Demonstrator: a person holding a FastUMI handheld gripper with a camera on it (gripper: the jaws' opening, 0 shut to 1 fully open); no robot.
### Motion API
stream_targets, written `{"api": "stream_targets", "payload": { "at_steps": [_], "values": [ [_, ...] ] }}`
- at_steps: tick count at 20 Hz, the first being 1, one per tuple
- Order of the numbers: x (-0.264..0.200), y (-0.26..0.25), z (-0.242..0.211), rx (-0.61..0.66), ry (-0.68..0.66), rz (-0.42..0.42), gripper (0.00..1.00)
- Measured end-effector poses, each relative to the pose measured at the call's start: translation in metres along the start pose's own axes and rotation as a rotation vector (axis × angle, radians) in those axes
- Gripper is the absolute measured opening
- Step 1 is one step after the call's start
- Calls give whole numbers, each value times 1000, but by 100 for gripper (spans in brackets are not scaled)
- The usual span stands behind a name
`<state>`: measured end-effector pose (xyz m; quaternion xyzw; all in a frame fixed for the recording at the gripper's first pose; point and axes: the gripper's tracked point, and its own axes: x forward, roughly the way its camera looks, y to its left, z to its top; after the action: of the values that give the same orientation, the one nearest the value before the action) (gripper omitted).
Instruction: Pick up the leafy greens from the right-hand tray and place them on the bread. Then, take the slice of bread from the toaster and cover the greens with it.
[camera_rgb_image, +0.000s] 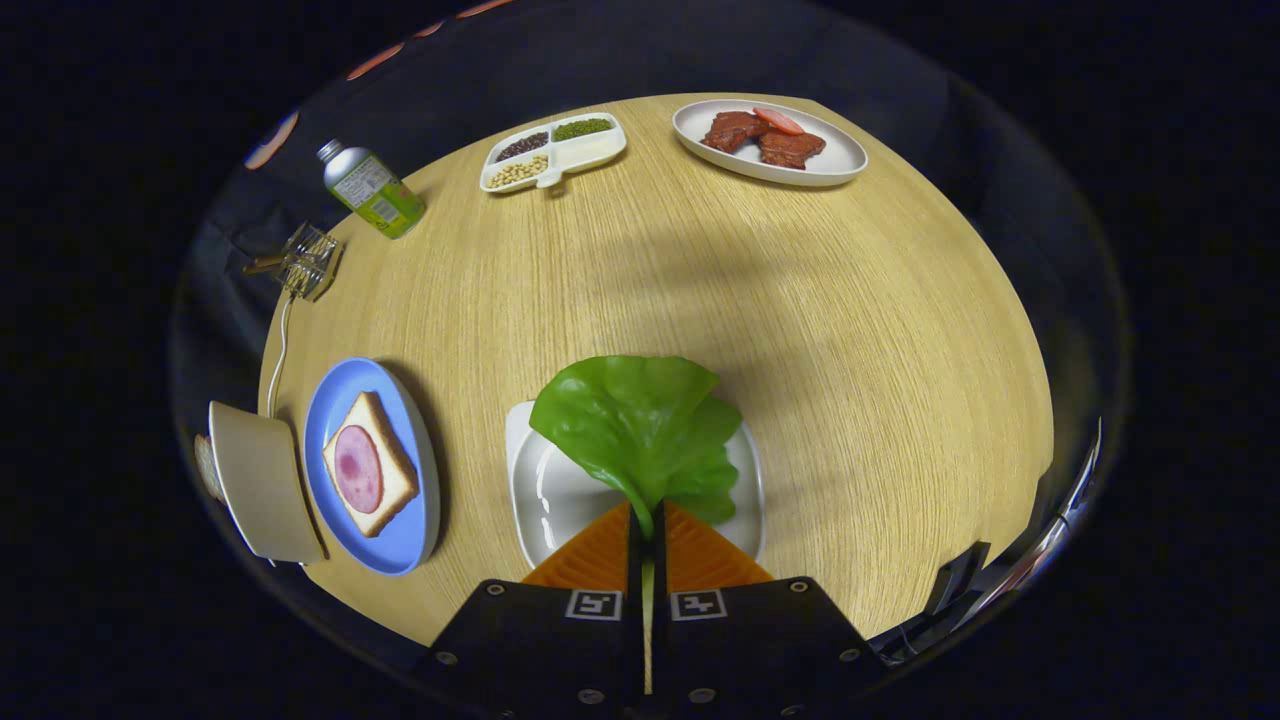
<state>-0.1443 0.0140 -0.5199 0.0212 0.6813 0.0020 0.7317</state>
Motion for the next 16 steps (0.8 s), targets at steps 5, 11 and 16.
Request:
{"api": "stream_targets", "payload": {
  "at_steps": [5,11,16],
  "values": [
    [-26,21,9,-23,-44,41,4],
    [-48,73,28,-78,-79,122,4],
    [-46,130,20,-158,-45,166,4]
  ]
}}
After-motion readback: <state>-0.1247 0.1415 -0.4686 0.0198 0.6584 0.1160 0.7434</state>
